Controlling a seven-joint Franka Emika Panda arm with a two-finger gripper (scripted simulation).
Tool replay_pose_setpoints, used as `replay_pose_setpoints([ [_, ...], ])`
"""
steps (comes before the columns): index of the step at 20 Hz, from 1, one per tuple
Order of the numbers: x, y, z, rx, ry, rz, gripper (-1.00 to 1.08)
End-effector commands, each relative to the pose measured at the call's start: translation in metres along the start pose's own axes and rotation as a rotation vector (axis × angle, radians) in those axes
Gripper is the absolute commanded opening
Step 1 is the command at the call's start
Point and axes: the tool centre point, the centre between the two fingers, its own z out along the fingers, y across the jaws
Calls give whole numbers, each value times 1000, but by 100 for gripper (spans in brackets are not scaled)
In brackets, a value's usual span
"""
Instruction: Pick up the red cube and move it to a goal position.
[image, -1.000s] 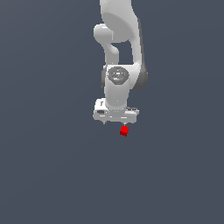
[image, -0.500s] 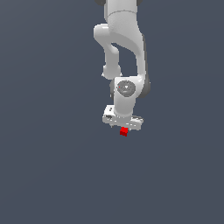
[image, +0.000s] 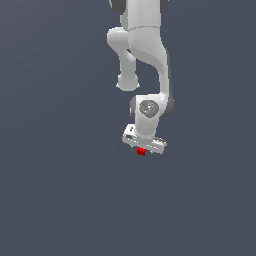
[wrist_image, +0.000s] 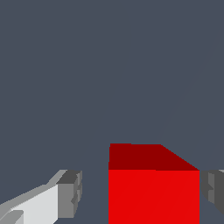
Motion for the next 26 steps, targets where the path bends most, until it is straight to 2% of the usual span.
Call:
replay_pose_setpoints([
  [1,0,-2,2,1,2,8,100],
  [4,1,-2,2,1,1,7,100],
  [5,1,-2,2,1,1,7,-100],
  [18,1,-1,-1,1,1,7,-100],
  [26,2,4,-31,1,1,7,-100],
])
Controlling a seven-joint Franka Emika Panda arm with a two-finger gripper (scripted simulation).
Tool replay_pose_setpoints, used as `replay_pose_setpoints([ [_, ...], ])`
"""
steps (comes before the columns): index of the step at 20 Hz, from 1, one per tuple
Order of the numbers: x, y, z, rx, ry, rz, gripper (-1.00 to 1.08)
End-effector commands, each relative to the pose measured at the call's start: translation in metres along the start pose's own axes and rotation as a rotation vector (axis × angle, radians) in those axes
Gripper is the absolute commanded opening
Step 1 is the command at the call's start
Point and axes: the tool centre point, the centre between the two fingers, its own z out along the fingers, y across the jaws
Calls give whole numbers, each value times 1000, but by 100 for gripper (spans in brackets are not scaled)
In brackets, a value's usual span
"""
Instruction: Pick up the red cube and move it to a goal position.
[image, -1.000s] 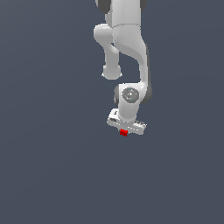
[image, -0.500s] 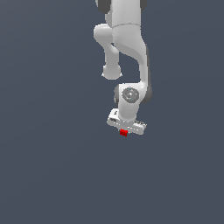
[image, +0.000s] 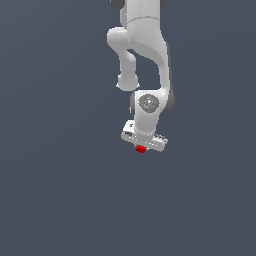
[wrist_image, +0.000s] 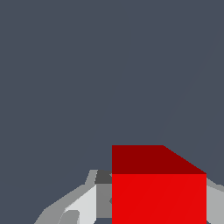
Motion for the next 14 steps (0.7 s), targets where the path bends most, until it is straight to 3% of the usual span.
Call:
replay_pose_setpoints([
  [1,1,2,-15,1,1,0,-100],
  [14,9,24,-146,1,1,1,-100],
])
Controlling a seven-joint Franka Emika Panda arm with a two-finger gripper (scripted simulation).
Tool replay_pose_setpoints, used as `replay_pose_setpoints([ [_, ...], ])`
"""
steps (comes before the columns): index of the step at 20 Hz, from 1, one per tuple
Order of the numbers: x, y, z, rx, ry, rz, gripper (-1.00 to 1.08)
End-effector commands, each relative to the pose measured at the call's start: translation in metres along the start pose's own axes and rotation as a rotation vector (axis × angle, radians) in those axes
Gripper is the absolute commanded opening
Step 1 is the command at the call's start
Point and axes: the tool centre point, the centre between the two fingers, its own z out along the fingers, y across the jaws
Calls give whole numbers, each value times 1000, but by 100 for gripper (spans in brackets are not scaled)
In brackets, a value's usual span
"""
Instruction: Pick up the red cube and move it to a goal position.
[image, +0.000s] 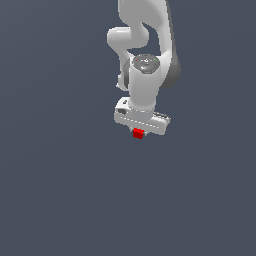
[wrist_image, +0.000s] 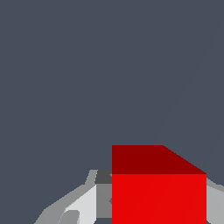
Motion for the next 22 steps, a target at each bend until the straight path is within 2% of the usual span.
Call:
replay_pose_setpoints([
  [1,2,5,-30,0,0,0,-100],
  [15,14,29,-184,0,1,1,-100],
  [22,20,37,-242,0,1,0,-100],
])
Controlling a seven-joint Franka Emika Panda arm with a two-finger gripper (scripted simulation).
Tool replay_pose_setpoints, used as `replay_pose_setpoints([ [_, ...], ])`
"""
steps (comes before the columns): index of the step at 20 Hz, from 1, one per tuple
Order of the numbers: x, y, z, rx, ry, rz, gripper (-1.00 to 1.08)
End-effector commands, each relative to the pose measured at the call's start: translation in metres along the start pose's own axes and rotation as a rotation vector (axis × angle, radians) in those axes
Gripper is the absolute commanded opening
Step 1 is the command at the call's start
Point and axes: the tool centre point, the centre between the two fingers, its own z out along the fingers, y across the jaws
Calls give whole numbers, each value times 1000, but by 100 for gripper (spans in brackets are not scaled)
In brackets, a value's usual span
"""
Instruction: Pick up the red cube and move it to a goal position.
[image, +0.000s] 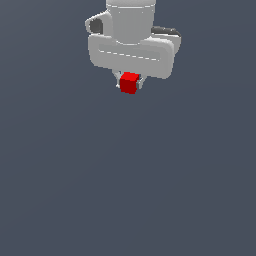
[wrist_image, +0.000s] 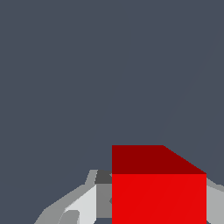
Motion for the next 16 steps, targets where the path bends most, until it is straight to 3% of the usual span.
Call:
replay_pose_setpoints([
  [1,2,2,-17,0,-1,0,-100],
  [8,6,6,-46,-1,-1,-1,-100],
  [16,8,6,-52,-1,-1,-1,-100],
])
